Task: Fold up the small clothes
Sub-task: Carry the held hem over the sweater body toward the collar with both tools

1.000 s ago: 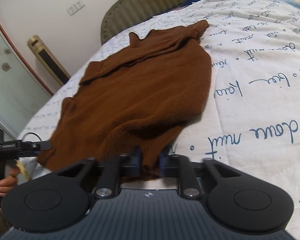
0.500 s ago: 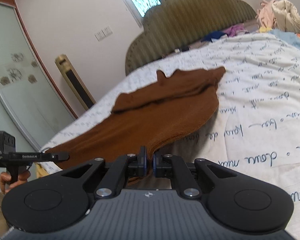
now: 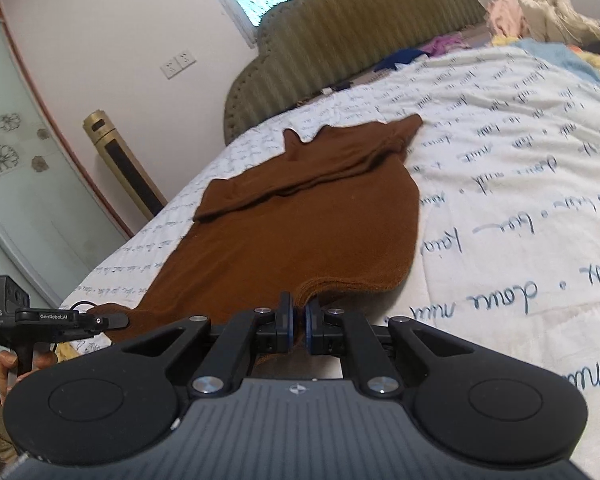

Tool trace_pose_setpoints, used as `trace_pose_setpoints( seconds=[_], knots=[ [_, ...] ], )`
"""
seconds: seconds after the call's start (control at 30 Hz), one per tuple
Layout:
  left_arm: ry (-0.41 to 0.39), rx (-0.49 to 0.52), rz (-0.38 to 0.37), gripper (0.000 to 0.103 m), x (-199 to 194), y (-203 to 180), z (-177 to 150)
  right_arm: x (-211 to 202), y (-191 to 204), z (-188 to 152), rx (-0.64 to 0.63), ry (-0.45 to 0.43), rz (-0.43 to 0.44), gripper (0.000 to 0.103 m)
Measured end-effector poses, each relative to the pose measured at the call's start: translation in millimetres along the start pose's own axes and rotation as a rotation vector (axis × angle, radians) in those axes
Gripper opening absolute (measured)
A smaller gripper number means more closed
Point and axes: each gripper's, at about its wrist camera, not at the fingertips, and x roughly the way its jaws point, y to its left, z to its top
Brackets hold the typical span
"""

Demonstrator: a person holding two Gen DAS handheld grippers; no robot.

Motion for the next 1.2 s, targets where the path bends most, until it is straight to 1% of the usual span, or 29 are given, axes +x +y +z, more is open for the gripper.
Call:
trace_pose_setpoints(
  seconds=[0.1, 0.13, 0.17, 0.2, 0.23, 0.3, 0.37, 0.43, 0.47, 0.5, 0.53, 0.57, 0.63, 0.8, 0.87, 0.93, 0.97, 1.07, 1.2],
  knots=[
    [0.021, -0.089, -0.002, 0.01, 8, 15, -2, 4, -6, -5, 0.018, 0.023, -0.011, 0.011],
    [0.026, -0.111, -0.005, 0.01, 11, 20, -3, 6, -8, -6, 0.024, 0.031, -0.014, 0.012],
    [0.03, -0.129, -0.011, 0.01, 13, 23, -4, 8, -9, -8, 0.03, 0.041, -0.016, 0.016],
    [0.035, -0.139, -0.014, 0.01, 14, 25, -4, 10, -11, -10, 0.036, 0.051, -0.019, 0.017],
    [0.038, -0.136, -0.015, 0.01, 14, 26, -4, 12, -12, -12, 0.039, 0.061, -0.024, 0.018],
    [0.036, -0.115, -0.01, 0.01, 14, 24, -4, 15, -15, -16, 0.046, 0.079, -0.037, 0.025],
    [0.048, -0.092, -0.005, 0.009, 14, 20, -4, 20, -20, -20, 0.064, 0.095, -0.043, 0.04],
    [0.045, -0.075, -0.004, 0.009, 14, 16, -4, 24, -25, -25, 0.091, 0.114, -0.026, 0.043],
    [0.041, -0.063, 0.004, 0.007, 13, 14, -4, 25, -25, -26, 0.094, 0.118, -0.015, 0.04],
    [0.033, -0.044, 0.018, 0.007, 12, 10, -4, 26, -25, -28, 0.089, 0.119, -0.017, 0.034],
    [0.021, -0.022, 0.031, 0.007, 10, 6, -4, 26, -23, -29, 0.079, 0.121, -0.026, 0.009],
    [0.004, 0.003, 0.041, 0.007, 7, 1, -4, 26, -22, -29, 0.075, 0.127, -0.03, 0.011],
    [-0.038, 0.053, 0.044, 0.007, -2, -11, -3, 22, -20, -27, 0.077, 0.102, -0.018, 0.01],
    [-0.145, 0.136, 0.046, 0.006, -23, -38, 11, 4, -11, -9, 0.079, 0.009, 0.041, 0.01],
    [-0.173, 0.159, 0.072, 0.006, -24, -48, 16, -1, -8, -1, 0.078, -0.027, 0.054, 0.01],
    [-0.185, 0.171, 0.111, 0.006, -21, -56, 21, -3, -6, 7, 0.078, -0.049, 0.055, 0.01],
    [-0.185, 0.172, 0.117, 0.006, -20, -58, 23, -3, -5, 9, 0.077, -0.055, 0.05, 0.01],
    [-0.195, 0.175, 0.113, 0.006, -21, -63, 26, 0, -4, 16, 0.085, -0.066, 0.046, 0.01],
    [-0.217, 0.169, 0.129, 0.006, -22, -65, 34, 2, 0, 26, 0.074, -0.089, 0.034, 0.01]
  ],
)
